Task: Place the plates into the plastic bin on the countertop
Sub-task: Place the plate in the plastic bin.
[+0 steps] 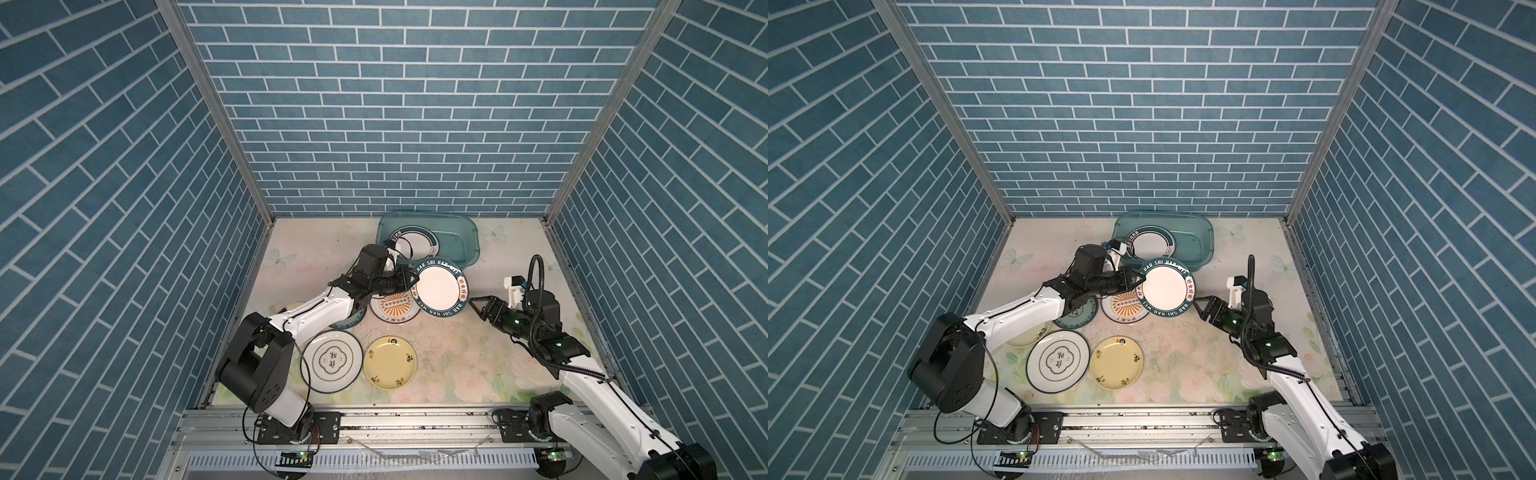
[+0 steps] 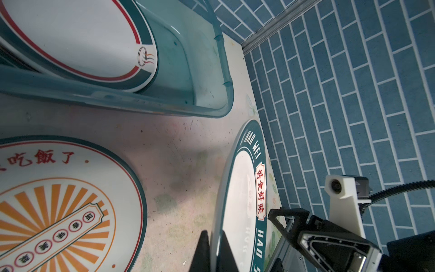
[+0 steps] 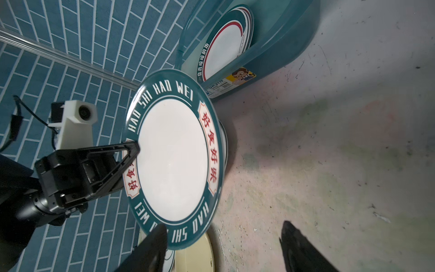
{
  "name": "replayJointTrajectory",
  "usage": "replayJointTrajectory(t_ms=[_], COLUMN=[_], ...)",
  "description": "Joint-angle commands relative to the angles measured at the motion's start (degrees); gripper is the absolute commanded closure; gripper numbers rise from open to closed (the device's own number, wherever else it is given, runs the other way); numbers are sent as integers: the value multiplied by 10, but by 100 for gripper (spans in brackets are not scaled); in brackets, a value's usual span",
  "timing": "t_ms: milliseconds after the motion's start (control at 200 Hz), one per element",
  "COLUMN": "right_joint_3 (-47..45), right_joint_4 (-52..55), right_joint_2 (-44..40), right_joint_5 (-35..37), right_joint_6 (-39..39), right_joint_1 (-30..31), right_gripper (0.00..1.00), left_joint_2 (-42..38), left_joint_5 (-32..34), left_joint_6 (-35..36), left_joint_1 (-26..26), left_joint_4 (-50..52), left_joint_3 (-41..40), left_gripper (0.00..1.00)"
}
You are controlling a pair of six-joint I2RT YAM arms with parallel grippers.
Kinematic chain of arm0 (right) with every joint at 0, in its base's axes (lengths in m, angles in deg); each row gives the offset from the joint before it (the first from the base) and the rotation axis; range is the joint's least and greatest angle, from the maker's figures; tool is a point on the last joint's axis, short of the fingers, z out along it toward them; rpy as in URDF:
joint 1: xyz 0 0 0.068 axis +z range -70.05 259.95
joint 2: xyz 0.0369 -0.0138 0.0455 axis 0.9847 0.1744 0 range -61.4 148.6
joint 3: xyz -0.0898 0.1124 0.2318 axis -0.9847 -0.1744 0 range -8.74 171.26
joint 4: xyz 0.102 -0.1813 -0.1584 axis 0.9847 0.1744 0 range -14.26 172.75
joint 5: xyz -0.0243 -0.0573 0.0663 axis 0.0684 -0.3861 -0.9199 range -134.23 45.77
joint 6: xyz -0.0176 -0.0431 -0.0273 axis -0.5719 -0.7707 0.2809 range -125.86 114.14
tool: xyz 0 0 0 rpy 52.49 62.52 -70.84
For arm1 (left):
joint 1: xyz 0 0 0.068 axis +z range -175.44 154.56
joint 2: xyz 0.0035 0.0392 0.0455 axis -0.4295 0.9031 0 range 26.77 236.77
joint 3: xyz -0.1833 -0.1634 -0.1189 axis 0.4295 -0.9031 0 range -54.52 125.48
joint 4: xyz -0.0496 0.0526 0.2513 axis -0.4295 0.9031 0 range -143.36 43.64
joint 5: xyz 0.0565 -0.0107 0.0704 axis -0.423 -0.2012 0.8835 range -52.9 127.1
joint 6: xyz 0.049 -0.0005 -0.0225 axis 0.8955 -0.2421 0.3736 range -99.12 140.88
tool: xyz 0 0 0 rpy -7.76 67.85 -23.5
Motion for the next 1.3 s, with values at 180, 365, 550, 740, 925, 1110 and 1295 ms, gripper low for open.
replayJointTrajectory(t_ms=[180, 365, 550, 740, 925, 1110, 1295], right_joint_3=[-33, -59, -65, -74, -76, -80, -86], right_joint_4=[-40, -54, -41, -50, -54, -40, -30], right_joint_2=[-20, -45, -58, -81, -84, -101, -114], right_joint_5=[-3, 0, -8, -17, -31, -35, -26], right_joint_6=[29, 45, 50, 69, 80, 84, 85], right_joint_1=[2, 1, 1, 2, 2, 1, 2], right_gripper=[25, 26, 26, 27, 28, 28, 29], left_joint_2=[31, 79, 152, 227, 310, 372, 417], left_joint_5=[66, 115, 78, 39, 25, 44, 55], left_joint_6=[100, 148, 136, 114, 116, 125, 134], left_joint_1=[-2, 4, 37, 62, 86, 101, 113], left_joint_4=[112, 167, 192, 198, 255, 304, 338], left_joint_3=[166, 252, 342, 426, 542, 626, 662], left_gripper=[100, 100, 100, 100, 100, 100, 100])
